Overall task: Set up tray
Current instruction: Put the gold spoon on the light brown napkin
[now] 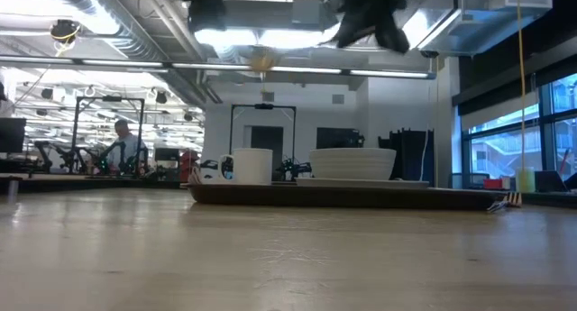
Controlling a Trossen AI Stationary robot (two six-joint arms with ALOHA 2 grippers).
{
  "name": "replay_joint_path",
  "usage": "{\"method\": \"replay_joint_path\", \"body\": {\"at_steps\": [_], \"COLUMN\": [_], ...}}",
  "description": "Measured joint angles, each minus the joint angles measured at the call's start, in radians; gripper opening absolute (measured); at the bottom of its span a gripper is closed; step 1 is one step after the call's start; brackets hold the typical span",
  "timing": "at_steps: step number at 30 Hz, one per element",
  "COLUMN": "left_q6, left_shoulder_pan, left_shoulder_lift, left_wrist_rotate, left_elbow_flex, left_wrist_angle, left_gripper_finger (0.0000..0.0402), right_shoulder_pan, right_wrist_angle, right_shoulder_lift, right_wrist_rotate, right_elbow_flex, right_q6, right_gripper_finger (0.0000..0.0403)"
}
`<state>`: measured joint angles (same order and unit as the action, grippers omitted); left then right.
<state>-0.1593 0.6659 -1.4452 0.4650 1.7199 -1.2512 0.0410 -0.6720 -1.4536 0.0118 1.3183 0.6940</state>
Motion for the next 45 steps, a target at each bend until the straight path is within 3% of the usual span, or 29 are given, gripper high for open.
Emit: {"method": "replay_joint_path", "body": {"at_steps": [7, 14, 19, 28, 45], "left_q6": [0.260, 0.620, 0.744, 0.684, 0.669], "left_shoulder_pan": [0.024, -0.015, -0.038, -0.083, -0.085], "left_shoulder_lift": [0.237, 0.321, 0.318, 0.315, 0.315], "left_wrist_rotate": [0.165, 0.175, 0.172, 0.077, 0.076], "left_elbow_flex": [-0.332, -0.686, -0.808, -0.830, -0.829], "left_wrist_angle": [0.630, 1.403, 1.729, 1.855, 1.939], "left_gripper_finger": [0.0168, 0.0177, 0.0175, 0.0175, 0.0146], "right_shoulder_pan": [0.001, 0.000, 0.002, 0.002, 0.002], "right_wrist_angle": [0.128, 0.374, 0.442, 0.462, 0.473], "right_shoulder_lift": [0.114, 0.112, 0.112, 0.112, 0.100], "right_wrist_rotate": [-0.218, -0.222, -0.222, -0.165, -0.141], "right_elbow_flex": [0.000, 0.000, 0.000, 0.000, 0.000], "right_q6": [-0.077, -0.211, -0.246, -0.207, -0.174], "right_gripper_finger": [0.0014, 0.0014, 0.0014, 0.0014, 0.0014]}}
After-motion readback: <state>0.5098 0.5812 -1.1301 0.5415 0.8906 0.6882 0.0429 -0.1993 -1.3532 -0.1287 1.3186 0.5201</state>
